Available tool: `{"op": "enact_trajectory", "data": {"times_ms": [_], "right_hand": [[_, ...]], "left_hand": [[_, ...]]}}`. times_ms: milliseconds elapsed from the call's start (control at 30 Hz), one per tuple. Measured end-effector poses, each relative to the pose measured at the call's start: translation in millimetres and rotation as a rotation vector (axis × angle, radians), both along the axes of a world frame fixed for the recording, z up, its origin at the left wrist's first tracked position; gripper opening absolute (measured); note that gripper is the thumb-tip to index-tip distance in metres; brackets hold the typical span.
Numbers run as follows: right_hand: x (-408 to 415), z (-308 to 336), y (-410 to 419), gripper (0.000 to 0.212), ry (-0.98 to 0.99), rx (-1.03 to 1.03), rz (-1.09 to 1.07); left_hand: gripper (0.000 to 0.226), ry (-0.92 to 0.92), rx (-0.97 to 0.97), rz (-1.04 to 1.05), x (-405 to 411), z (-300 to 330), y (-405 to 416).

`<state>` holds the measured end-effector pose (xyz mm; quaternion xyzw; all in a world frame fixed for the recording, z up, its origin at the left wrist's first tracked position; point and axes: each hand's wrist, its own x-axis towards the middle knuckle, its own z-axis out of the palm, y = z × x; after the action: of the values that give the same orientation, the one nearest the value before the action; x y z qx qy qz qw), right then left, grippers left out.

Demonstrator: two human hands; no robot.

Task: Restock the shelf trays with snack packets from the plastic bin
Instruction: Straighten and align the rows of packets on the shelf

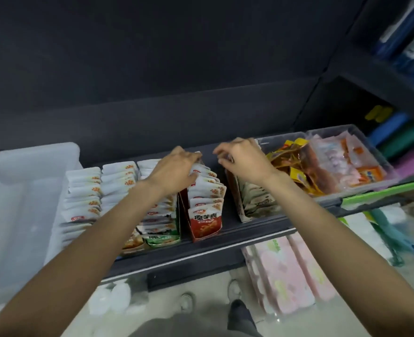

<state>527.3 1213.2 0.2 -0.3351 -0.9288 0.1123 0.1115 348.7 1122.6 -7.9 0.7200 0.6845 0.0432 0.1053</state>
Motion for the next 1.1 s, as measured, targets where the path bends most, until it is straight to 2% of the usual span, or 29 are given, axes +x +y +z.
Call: {"op": "enact_trajectory", "data": {"times_ms": [167, 333, 467, 533, 633, 700, 800, 967, 1100], "right_hand": [[-6, 0, 31, 0.036, -0.163, 0.007, 0.256], [-24, 0, 40, 0.040, -0.150, -0.113, 0.454], [-45, -5, 45, 0.038, -0.085, -0.042, 0.390], [-54, -5, 48, 0.031, -0.109, -0.023, 0.406], [-58, -7, 45, 0.016, -0.180, -0.040, 0.476], [-54, -8, 44, 0.013, -0.189, -0.004, 0.448], [-43, -8, 48, 0.013, -0.176, 0.062, 0.388], [-37, -11, 58, 0.012, -0.194, 0.013, 0.325], [-42, -12, 60, 0.013, -0.156, -0.112, 0.314]], "left_hand": [[0.026, 0.167, 0.097, 0.069, 18, 0, -4], [0.009, 0.151, 0.251, 0.196, 29, -4, -14], [0.008, 0.128, 0.272, 0.226, 32, -5, -16], [0.010, 0.120, 0.271, 0.227, 27, -7, -17], [0.021, 0.099, 0.198, 0.180, 17, -8, -19], [0.029, 0.103, 0.132, 0.160, 13, -8, -18], [0.018, 0.093, 0.173, 0.144, 17, -10, -10], [0.009, 0.086, 0.296, 0.206, 22, -19, 7], [0.026, 0.020, 0.312, 0.194, 18, -25, 13]]}}
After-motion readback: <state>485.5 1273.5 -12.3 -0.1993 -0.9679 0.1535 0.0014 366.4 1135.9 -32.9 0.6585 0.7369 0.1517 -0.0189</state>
